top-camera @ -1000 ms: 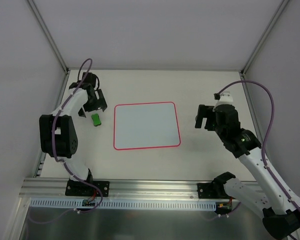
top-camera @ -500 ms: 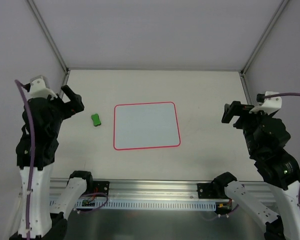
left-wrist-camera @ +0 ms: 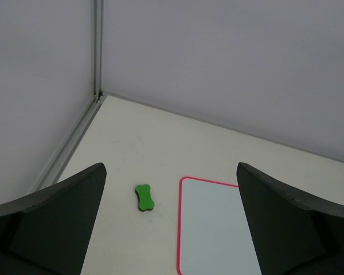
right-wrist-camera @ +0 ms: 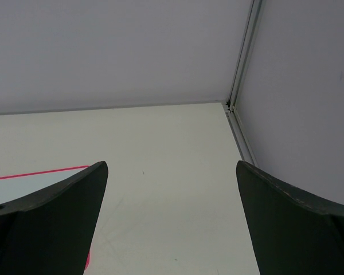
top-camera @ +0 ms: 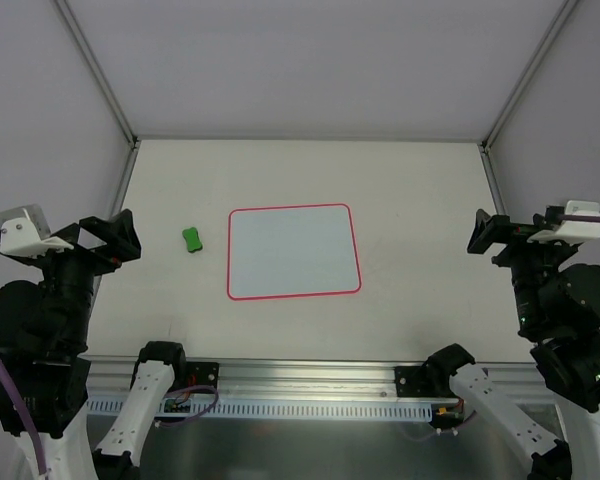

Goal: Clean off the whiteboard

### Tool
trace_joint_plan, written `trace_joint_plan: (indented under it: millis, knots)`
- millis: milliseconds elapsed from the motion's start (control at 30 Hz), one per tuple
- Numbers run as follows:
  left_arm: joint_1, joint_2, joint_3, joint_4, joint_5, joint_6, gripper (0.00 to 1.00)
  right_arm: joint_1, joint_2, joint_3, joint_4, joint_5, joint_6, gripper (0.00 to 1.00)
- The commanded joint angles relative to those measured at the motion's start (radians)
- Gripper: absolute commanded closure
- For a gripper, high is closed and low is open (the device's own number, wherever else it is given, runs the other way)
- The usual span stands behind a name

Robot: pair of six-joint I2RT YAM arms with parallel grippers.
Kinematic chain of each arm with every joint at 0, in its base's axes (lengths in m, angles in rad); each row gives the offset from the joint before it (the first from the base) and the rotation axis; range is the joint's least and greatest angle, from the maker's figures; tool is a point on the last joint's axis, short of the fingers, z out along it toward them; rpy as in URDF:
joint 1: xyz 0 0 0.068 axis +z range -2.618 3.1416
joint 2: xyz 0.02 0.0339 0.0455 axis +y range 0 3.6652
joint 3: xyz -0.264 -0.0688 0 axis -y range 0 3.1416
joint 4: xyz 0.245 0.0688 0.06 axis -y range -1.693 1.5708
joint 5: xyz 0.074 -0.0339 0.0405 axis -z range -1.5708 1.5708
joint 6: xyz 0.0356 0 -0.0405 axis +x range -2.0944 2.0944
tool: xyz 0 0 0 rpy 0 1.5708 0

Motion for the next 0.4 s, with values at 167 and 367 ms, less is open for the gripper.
trace_joint_plan:
  millis: [167, 367]
  knots:
    - [0.01, 0.013, 0.019, -0.002, -0.02, 0.014, 0.01, -0.007, -0.06, -0.045, 0.078, -0.021, -0.04, 0.01]
    - [0.01, 0.02, 0.013, -0.001, -0.012, -0.007, 0.01, -0.005, -0.057, -0.056, 0.085, -0.044, -0.039, 0.01]
